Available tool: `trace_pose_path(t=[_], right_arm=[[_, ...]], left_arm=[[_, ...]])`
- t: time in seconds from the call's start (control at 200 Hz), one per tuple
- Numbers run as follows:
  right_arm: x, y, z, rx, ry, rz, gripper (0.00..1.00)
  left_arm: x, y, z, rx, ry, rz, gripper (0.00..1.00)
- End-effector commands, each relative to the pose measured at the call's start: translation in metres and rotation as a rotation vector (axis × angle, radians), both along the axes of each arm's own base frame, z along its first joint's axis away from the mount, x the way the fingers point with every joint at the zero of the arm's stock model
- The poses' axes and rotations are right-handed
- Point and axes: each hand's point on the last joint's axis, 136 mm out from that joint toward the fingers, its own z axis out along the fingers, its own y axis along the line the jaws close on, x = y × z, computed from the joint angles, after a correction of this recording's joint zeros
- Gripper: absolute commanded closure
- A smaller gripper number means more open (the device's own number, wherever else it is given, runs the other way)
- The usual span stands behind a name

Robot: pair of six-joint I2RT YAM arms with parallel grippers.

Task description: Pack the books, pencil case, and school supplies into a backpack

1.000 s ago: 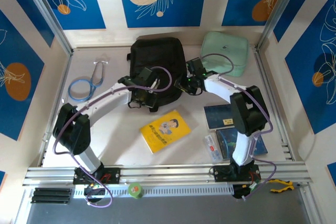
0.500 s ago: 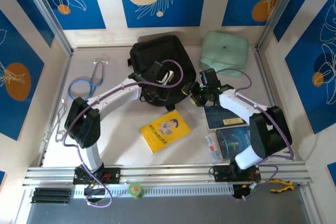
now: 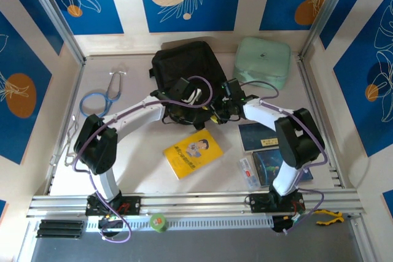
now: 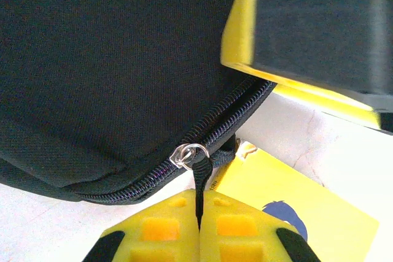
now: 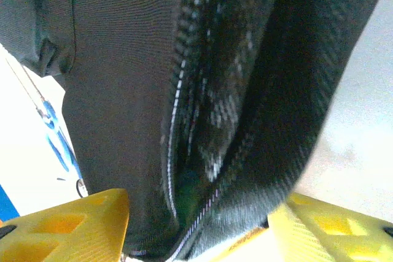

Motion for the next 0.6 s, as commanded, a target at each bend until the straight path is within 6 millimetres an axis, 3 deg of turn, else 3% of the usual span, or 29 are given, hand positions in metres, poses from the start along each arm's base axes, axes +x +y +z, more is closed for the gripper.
trace_pose_path(t=[0.0,0.08,0.295,0.595], right_arm=[[0.002,0.014,-0.001,0.046,0.038,0.02,0.41],[0.001,0.018,-0.005,0.051,0.052,0.03,0.44],[0.001,0.01,-0.011,0.005,0.049,0.029,0.68],[0.002,0.001,-0.008,-0.02,0.019,0.041,0.91]], left_arm=[[-0.009,0.002,0.011,-0.013,-0.013,-0.012,1.0],[-0.009,0.009,0.008,0.025,-0.014,-0.004,1.0],[-0.003,0.048,0.001,0.177,-0.002,0.131,1.0],[-0.003,0.085,-0.008,0.216,0.048,0.237,1.0]])
